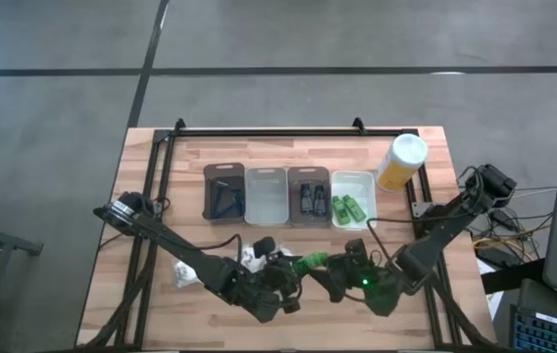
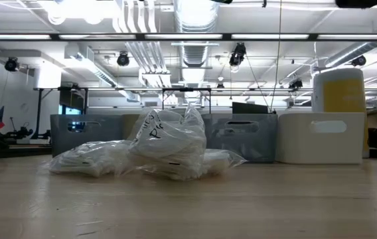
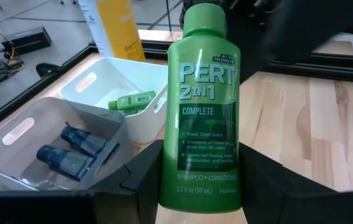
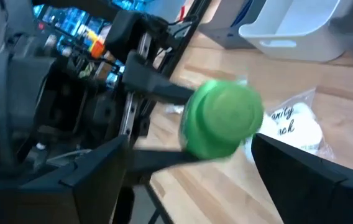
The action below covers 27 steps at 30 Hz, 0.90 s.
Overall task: Pick & Place Travel size toiletries
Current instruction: Put the green shampoo into the white bin
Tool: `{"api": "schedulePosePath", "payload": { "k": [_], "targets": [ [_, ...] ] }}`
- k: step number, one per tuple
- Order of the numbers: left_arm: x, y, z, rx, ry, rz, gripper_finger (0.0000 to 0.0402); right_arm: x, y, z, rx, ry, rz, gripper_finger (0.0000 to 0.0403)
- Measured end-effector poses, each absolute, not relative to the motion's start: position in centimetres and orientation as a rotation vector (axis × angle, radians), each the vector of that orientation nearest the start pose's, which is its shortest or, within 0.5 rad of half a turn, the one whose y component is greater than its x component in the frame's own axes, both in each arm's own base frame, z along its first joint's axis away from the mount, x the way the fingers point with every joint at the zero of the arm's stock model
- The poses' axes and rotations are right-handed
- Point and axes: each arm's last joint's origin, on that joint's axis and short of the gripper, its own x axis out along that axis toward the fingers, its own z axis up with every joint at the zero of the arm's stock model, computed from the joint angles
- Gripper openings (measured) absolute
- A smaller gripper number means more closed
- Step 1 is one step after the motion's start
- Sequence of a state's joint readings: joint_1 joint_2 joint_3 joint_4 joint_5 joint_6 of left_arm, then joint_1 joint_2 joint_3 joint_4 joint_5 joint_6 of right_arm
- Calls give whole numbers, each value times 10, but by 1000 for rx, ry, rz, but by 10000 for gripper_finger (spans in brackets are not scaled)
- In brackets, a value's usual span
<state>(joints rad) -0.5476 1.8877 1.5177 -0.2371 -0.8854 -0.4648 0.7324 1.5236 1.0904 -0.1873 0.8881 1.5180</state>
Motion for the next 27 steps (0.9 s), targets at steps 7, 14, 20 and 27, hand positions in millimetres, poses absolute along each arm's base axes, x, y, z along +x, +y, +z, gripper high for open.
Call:
{"api": "schedulePosePath", "payload": {
  "k": [7, 14, 20, 27],
  "targets": [
    [374, -197, 273, -44, 357, 461, 174, 263, 193, 269, 1066, 199, -446, 296],
    [376, -193, 273, -40, 359, 469, 174, 271, 182, 269, 1085, 187, -474, 255],
    [376, -193, 273, -33, 361, 468, 175, 276, 175, 268, 1071, 185, -490, 229],
    [376, -193, 273, -32, 361, 468, 175, 278, 173, 268, 1079, 182, -499, 194]
  ]
}}
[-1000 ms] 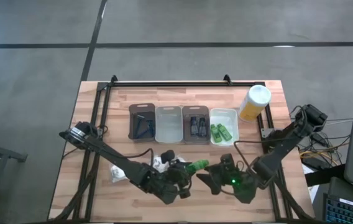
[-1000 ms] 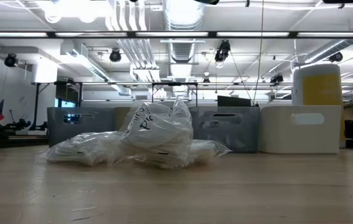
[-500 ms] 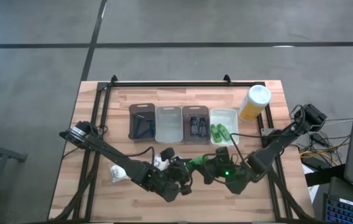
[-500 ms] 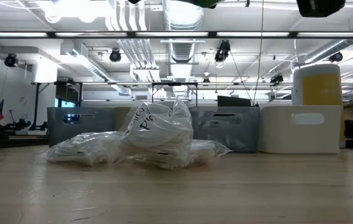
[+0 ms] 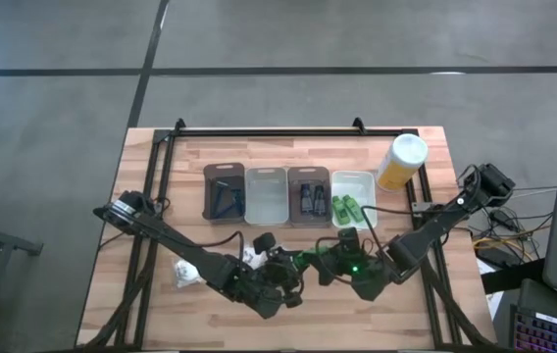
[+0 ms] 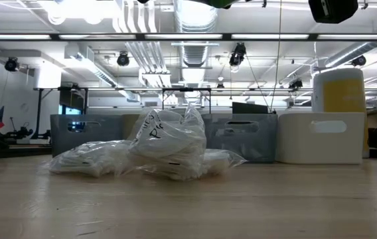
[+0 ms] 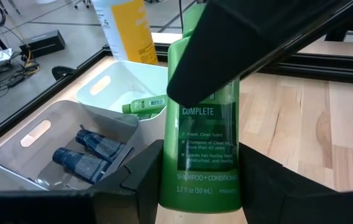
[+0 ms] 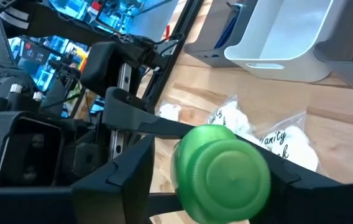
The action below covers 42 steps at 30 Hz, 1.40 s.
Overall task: Pick & Place Travel size toiletries
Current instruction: Put the green shampoo into the white bin
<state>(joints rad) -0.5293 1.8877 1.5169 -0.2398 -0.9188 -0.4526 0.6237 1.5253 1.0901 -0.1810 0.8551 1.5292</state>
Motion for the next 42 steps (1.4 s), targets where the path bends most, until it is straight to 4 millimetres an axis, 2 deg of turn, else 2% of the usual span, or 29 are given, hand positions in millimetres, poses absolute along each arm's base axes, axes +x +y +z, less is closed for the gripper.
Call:
{"api": "schedulePosePath", "payload": {
  "k": [14, 20, 25, 28, 32, 38, 42],
  "targets": [
    [375, -195, 273, -32, 359, 466, 177, 278, 172, 267, 1080, 184, -505, 101],
    [369, -203, 275, -42, 355, 442, 188, 277, 172, 266, 1065, 218, -511, 100],
    [357, -207, 287, -51, 363, 419, 240, 274, 170, 259, 998, 267, -533, 102],
    [351, -201, 284, -41, 419, 448, 277, 272, 168, 259, 977, 279, -548, 101],
    [338, -192, 286, -83, 510, 460, 313, 265, 165, 253, 918, 384, -588, 101],
    [322, -188, 291, -141, 679, 347, 321, 247, 152, 270, 777, 591, -735, 102],
    [318, -187, 293, -162, 743, 289, 319, 240, 136, 284, 714, 721, -856, 102]
  ]
}}
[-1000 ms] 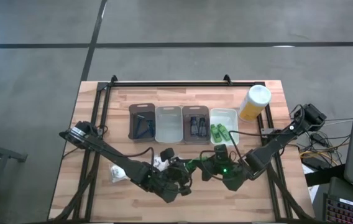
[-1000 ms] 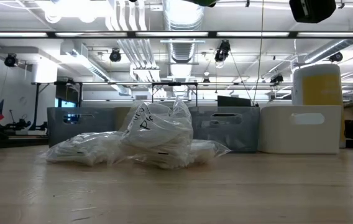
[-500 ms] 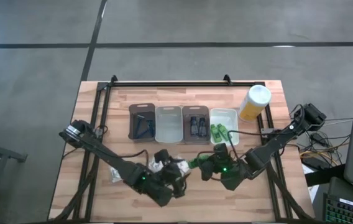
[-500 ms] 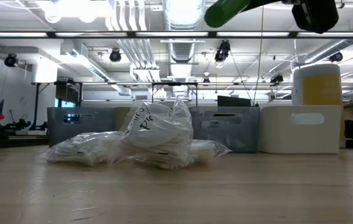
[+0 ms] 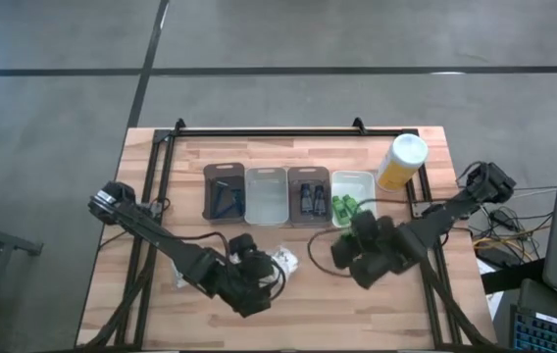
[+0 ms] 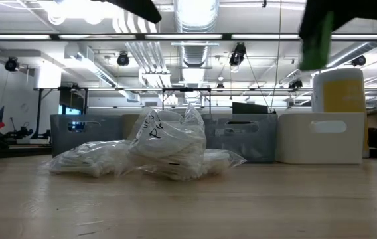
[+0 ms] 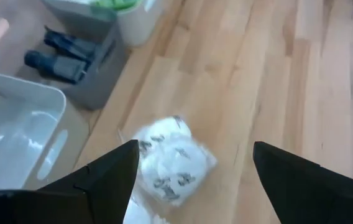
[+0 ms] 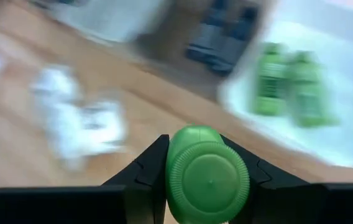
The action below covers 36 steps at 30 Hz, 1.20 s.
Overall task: Pick & Place Travel size toiletries
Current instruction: Put the green shampoo into the white bin
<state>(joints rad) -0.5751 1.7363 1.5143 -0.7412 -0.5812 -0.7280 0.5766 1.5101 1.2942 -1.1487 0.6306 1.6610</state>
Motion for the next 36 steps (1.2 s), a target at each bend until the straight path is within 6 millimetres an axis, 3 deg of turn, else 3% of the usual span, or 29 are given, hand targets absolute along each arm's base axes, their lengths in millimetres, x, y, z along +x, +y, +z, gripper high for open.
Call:
{"api": "schedulePosePath", "payload": {
  "k": [6, 11, 16, 20, 24, 29, 36],
  "targets": [
    [314, -182, 287, -218, 746, 345, 319, 243, 91, 288, 648, 973, -943, 102],
    [310, -171, 284, -276, 744, 395, 314, 254, 36, 288, 631, 1105, -944, 102],
    [296, -157, 290, -306, 726, 411, 312, 256, -20, 284, 713, 1199, -939, 102],
    [278, -141, 297, -319, 700, 427, 314, 256, -52, 272, 870, 1214, -883, 103],
    [256, -118, 303, -326, 673, 440, 311, 253, -65, 253, 997, 1242, -845, 109],
    [231, -90, 308, -330, 614, 415, 310, 249, -67, 236, 1093, 1267, -832, 122],
    [218, -55, 303, -406, 515, 355, 308, 245, -66, 218, 1153, 1284, -836, 125]
  ]
}}
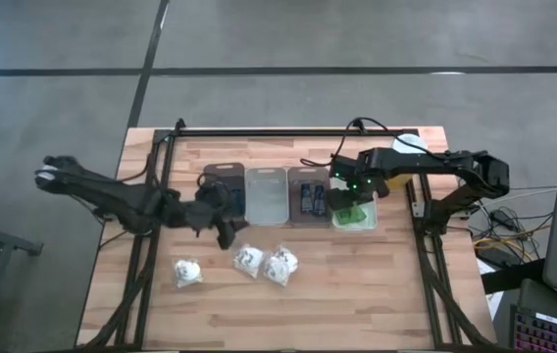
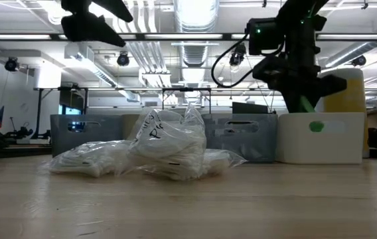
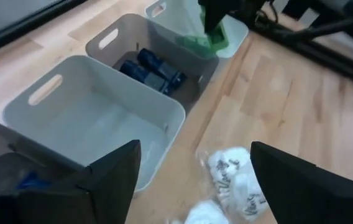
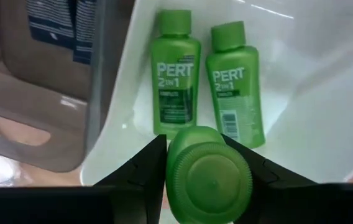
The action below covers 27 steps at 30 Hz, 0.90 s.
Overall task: Pick & Place Travel size toiletries
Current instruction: Put the green shampoo into the white bin, then put the white cotton pack into the gray bin
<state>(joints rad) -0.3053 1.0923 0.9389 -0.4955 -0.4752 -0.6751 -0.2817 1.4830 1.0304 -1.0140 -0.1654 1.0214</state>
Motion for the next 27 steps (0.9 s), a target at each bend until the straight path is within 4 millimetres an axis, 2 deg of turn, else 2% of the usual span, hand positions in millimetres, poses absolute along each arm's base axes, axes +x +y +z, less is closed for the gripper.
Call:
{"api": "schedulePosePath", "payload": {
  "k": [7, 12, 18, 27],
  "targets": [
    [221, -39, 298, -445, 482, 319, 310, 245, -66, 213, 1136, 1269, -824, 172],
    [222, -35, 296, -426, 481, 339, 306, 245, -68, 215, 1048, 1271, -823, 216],
    [223, -34, 299, -430, 441, 358, 305, 257, -60, 234, 936, 1233, -721, 253],
    [223, -34, 299, -446, 436, 365, 305, 269, -24, 274, 757, 1149, -523, 289]
  ]
}}
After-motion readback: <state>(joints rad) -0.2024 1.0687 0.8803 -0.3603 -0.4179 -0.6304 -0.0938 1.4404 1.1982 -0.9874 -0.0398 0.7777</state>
